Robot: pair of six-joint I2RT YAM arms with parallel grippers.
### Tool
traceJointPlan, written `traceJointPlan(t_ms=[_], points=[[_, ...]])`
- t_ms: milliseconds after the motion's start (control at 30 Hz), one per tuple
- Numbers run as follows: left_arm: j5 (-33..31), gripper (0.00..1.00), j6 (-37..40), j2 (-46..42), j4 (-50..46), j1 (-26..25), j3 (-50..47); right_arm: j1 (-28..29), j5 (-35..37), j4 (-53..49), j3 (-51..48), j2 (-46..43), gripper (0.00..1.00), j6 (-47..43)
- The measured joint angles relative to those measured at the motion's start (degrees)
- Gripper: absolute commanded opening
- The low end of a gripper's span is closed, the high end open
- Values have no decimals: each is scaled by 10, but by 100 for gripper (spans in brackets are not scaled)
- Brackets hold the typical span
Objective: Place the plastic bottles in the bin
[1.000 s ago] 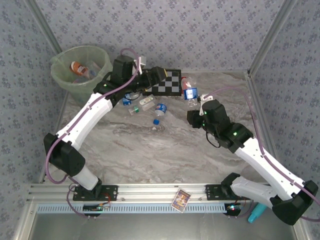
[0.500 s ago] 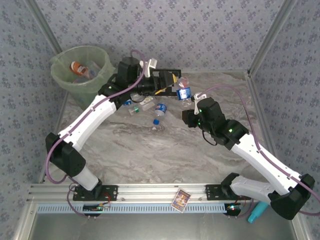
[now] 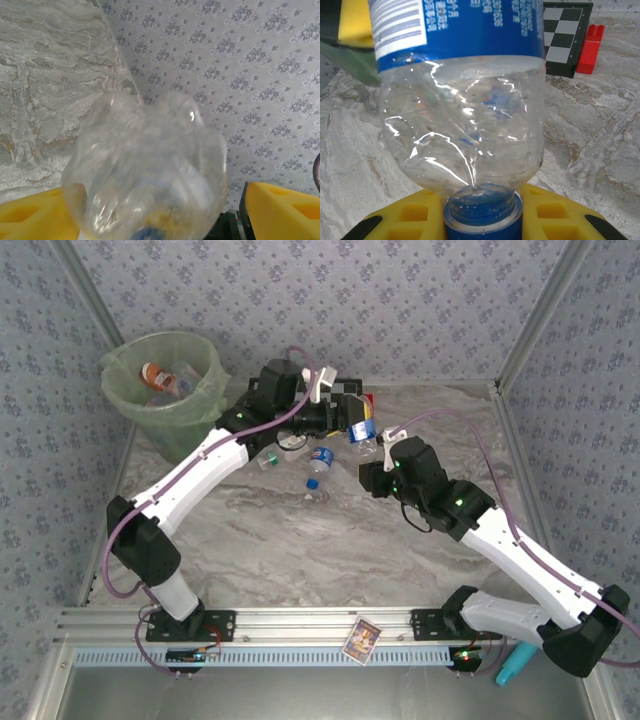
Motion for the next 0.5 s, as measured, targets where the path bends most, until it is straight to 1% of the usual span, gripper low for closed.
traceJointPlan(t_ms=[233, 300, 367, 500], points=[[0, 73, 0, 8, -4, 0, 11, 3, 3, 2, 1, 1, 26, 0], [0, 74, 0, 10, -4, 0, 11, 3, 4, 2, 1, 1, 26, 0], [0, 78, 0, 13, -4, -1, 12, 4, 4, 2, 1, 1, 26, 0], [-2, 81, 4, 16, -6, -4, 14, 5, 4, 3, 1, 4, 25, 0]])
